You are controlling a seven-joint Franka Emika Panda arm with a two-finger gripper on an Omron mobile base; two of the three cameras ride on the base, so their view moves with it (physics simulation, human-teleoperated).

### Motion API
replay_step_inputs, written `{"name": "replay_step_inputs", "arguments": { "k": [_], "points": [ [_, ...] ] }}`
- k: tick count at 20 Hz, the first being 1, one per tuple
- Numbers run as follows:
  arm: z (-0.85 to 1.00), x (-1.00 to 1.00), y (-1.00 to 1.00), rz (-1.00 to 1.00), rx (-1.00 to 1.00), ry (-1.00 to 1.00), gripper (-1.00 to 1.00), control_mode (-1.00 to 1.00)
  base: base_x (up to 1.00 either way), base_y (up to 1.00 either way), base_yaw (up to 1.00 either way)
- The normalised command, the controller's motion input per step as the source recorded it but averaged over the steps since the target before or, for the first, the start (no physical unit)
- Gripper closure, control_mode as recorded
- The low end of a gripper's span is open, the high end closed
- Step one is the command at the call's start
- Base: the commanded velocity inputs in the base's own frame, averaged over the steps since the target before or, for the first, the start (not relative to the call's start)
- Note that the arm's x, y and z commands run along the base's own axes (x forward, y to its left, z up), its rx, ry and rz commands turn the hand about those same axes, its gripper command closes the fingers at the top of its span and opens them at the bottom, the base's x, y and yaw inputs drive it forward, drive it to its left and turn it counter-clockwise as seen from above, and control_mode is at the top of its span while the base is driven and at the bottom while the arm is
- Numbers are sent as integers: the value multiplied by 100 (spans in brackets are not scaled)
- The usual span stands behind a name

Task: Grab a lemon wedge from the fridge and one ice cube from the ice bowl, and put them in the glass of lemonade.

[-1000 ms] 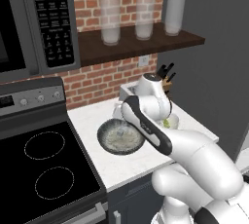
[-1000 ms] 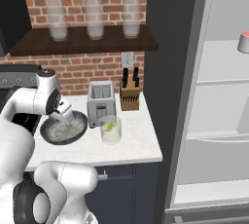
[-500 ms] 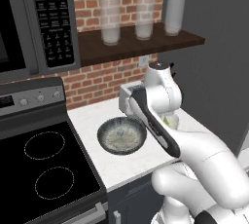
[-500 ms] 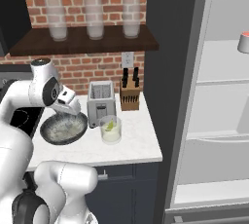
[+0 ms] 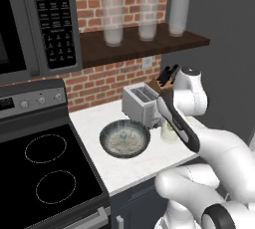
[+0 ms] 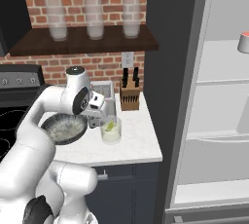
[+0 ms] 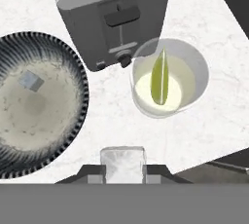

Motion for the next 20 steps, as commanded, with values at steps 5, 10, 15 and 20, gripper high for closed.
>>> {"name": "replay_step_inputs", "arguments": {
  "k": [5,10,15,20],
  "points": [
    [-18,94,-44,16,3,2,100,-100,0,0,0],
    [-16,32,0,3,0,11,100,-100,0,0,0],
    [-4,-1,0,0,-3,19,100,-100,0,0,0],
    [-4,-18,0,-3,-3,14,100,-100,0,0,0]
  ]
}}
